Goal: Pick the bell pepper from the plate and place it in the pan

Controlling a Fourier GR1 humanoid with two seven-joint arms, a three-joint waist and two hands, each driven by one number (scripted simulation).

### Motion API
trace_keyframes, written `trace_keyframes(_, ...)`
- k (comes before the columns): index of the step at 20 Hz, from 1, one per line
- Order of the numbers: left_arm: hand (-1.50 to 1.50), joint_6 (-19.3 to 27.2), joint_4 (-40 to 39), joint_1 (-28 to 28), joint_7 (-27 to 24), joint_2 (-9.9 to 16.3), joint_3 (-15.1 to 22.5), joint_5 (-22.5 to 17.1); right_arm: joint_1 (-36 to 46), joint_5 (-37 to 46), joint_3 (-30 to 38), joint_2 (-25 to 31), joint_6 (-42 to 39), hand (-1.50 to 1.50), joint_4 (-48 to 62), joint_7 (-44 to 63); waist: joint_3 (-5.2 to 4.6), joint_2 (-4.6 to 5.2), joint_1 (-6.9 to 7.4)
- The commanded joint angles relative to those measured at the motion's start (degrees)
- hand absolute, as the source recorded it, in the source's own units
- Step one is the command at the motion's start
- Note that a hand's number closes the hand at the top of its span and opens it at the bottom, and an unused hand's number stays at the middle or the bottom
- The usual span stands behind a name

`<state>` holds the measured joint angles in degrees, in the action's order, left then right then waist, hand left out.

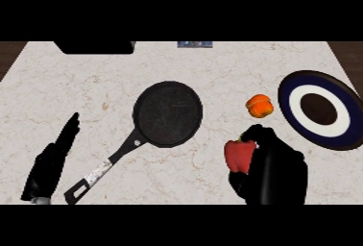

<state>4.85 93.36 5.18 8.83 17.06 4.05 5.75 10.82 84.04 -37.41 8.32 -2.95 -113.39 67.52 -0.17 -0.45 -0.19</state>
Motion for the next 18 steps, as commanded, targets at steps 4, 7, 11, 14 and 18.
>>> trace_keyframes(4,0.00,0.1,-2.6,-3.1,-0.4,-1.2,0.1,1.2,17.0,-4.3,3.2,-8.1,-3.0,1.50,9.3,10.5,0.12,0.62,1.25)
trace_keyframes(7,0.00,0.6,-1.7,-2.0,-1.1,-1.8,0.9,2.1,24.0,-10.3,7.4,-8.2,0.3,1.50,17.0,9.3,0.13,0.73,2.24)
trace_keyframes(11,0.00,-3.1,-0.3,-0.6,-1.6,0.5,-0.3,-0.6,26.8,-14.6,13.3,-8.3,11.2,1.50,29.0,4.7,0.19,1.02,3.33)
trace_keyframes(14,0.00,-2.6,-1.0,-4.0,-0.1,0.4,-1.1,-0.4,30.2,-19.5,16.3,-8.3,15.7,1.50,37.1,1.4,0.21,1.25,3.49)
trace_keyframes(18,0.00,-2.6,-3.4,-5.0,-1.0,-1.7,1.9,1.5,33.6,-24.4,16.7,-8.3,22.5,1.50,50.6,-1.6,0.19,1.71,4.31)
